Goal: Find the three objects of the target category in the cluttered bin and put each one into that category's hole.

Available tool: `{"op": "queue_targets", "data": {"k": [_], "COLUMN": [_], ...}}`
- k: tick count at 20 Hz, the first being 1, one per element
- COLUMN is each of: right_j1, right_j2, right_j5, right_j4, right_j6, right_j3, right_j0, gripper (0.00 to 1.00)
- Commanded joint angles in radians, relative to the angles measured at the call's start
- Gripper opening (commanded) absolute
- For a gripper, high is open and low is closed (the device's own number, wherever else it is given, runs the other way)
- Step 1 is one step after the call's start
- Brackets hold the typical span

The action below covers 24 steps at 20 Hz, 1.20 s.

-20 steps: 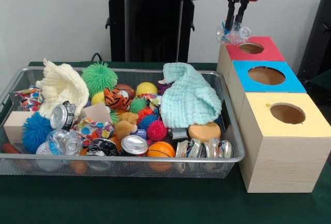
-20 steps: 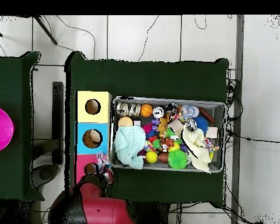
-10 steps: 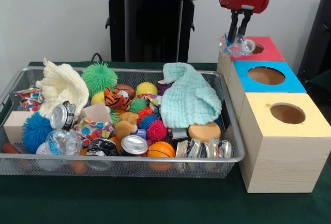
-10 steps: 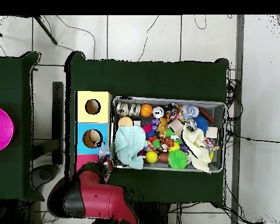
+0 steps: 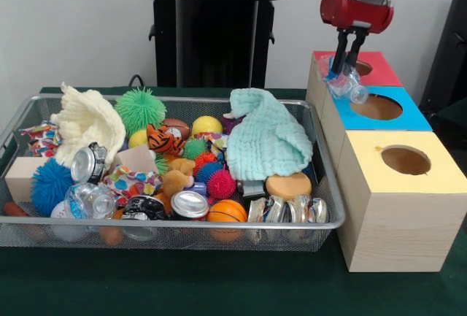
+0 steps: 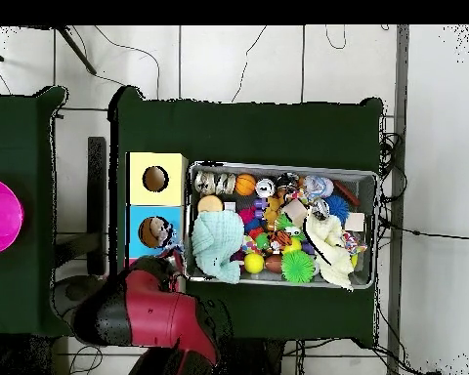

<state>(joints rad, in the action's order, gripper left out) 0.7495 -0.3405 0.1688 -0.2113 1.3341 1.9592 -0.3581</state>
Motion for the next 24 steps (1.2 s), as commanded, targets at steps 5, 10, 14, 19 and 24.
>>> {"op": "queue_targets", "data": {"k": [5, 10, 14, 19, 24], "right_j1": [-0.146, -0.181, -0.220, -0.255, -0.256], "right_j2": [-0.029, -0.059, -0.063, -0.062, -0.062], "right_j5": [0.135, 0.194, 0.184, 0.180, 0.106], "right_j4": [-0.127, -0.162, -0.183, -0.206, -0.165], "right_j6": [0.330, 0.355, 0.373, 0.402, 0.375], "right_j3": [-0.153, -0.226, -0.262, -0.302, -0.286], "right_j0": [-0.075, -0.119, -0.132, -0.148, -0.145], "gripper": [0.00, 0.00, 0.00, 0.00, 0.00]}}
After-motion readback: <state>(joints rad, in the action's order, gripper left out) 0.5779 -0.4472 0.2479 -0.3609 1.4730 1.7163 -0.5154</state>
